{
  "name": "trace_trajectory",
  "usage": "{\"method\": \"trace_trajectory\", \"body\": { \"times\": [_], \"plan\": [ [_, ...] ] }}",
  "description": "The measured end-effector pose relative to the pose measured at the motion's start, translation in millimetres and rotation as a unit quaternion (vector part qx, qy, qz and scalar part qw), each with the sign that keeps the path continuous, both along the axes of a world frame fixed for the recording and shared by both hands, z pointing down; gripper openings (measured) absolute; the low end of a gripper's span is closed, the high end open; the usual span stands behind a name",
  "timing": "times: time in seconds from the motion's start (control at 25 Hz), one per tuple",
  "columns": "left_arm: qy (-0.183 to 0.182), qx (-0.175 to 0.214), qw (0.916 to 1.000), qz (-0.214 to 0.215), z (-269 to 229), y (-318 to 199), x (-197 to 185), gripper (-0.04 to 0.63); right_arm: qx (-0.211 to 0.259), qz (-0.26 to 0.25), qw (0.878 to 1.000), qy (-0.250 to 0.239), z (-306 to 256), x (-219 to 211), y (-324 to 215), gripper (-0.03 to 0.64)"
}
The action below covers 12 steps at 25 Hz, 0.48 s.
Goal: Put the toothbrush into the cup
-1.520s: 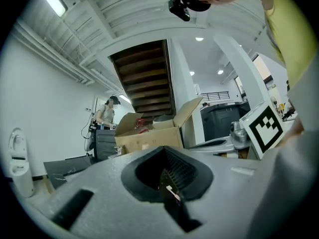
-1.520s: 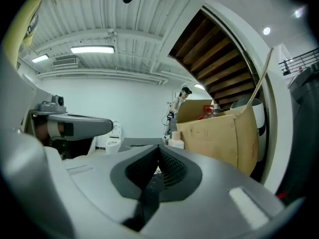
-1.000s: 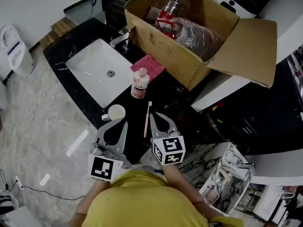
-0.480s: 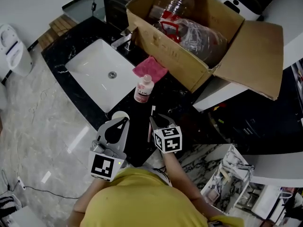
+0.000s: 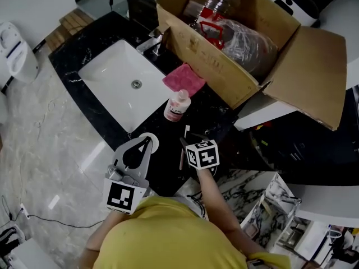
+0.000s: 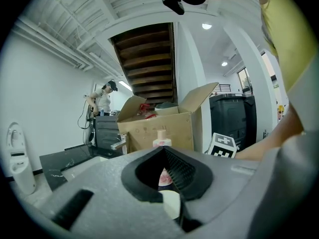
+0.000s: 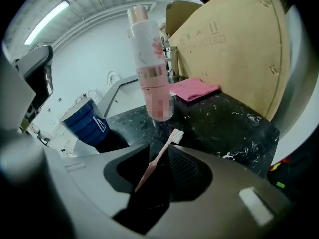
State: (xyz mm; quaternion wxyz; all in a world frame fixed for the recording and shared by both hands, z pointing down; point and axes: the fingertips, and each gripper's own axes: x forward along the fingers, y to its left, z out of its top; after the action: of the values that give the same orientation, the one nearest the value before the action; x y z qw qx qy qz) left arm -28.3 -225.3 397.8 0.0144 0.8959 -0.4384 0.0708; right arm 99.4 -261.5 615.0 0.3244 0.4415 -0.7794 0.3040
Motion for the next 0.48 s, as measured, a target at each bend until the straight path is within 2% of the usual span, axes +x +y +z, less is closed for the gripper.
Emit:
{"method": "trace_trajectory", "body": {
  "times": [0.28,0.48],
  "plan": [
    [0.002,-0.009,0.9999,-0.007,7.0,-4.7,-8.5,0.002,-0.016,-0.045,0.998,0.037,5.5,-3.0,-2.5,0.111],
    [-0.002,-0.008,1.0000,-0.005,5.7,-5.7,-9.2,0.002,-0.022,-0.086,0.994,0.066,6.5,-7.0,-2.2,0.052]
  ]
}}
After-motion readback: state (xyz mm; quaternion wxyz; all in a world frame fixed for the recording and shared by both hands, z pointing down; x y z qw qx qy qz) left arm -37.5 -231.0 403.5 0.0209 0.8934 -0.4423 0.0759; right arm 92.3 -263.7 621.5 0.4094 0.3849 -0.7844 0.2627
